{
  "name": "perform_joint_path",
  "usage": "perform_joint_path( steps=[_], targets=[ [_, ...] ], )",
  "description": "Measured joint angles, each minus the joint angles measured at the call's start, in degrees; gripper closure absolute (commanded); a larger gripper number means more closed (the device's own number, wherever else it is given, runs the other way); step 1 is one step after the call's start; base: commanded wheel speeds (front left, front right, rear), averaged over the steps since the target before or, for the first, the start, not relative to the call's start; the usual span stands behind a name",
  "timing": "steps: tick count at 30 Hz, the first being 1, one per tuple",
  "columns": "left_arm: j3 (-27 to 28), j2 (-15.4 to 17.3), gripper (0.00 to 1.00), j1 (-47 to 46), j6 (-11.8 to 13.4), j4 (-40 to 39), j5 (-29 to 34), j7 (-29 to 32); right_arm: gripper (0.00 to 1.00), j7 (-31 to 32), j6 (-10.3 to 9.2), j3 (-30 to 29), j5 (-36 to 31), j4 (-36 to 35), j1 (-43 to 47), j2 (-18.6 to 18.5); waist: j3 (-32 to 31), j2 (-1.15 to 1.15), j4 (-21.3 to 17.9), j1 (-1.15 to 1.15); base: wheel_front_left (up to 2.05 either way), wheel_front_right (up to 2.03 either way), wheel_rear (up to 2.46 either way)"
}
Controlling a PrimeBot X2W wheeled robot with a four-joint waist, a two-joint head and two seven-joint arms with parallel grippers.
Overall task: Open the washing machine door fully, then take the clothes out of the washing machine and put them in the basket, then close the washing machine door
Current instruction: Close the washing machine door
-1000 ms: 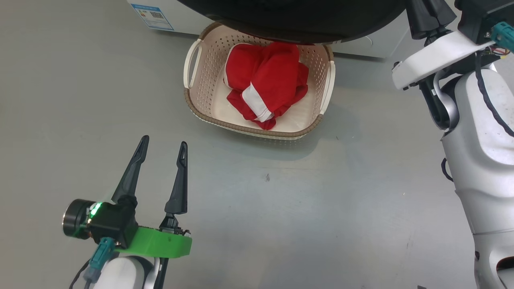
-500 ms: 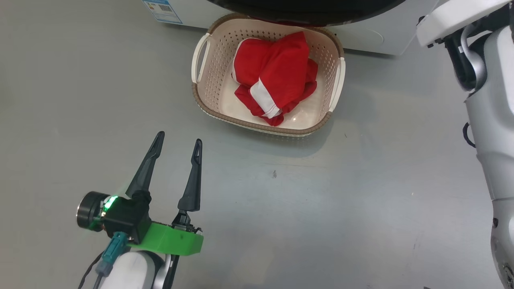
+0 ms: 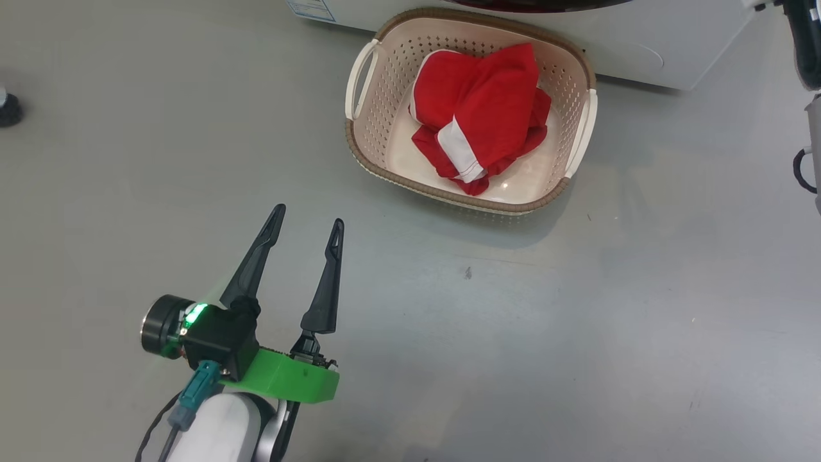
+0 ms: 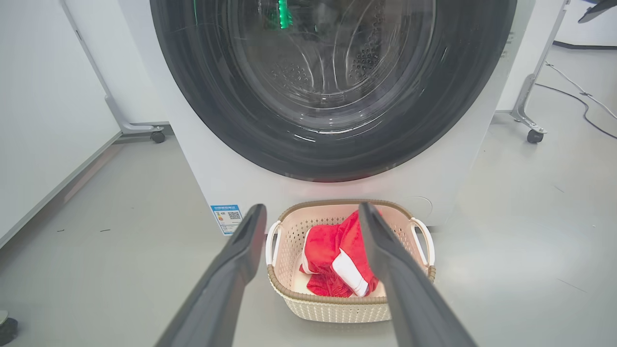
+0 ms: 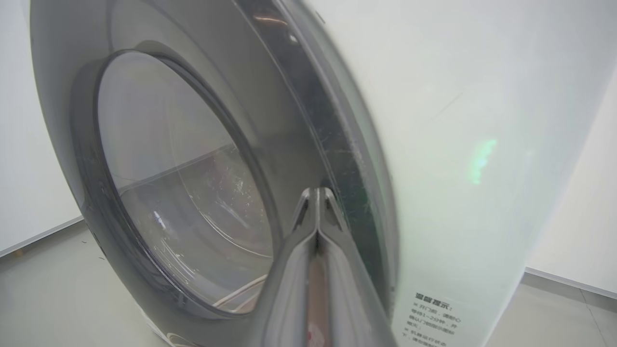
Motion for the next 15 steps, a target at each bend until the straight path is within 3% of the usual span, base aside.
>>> perform_joint_path(
  steps=[15],
  targets=[
    [0.0,-0.3,0.0,-1.3,0.0,0.0,-0.3,0.0,1.0,-2.4,0.0,0.6,0.1,4.8,-3.0,0.8,0.3,0.0,1.6,0.0,0.0,0.0,0.0]
  ],
)
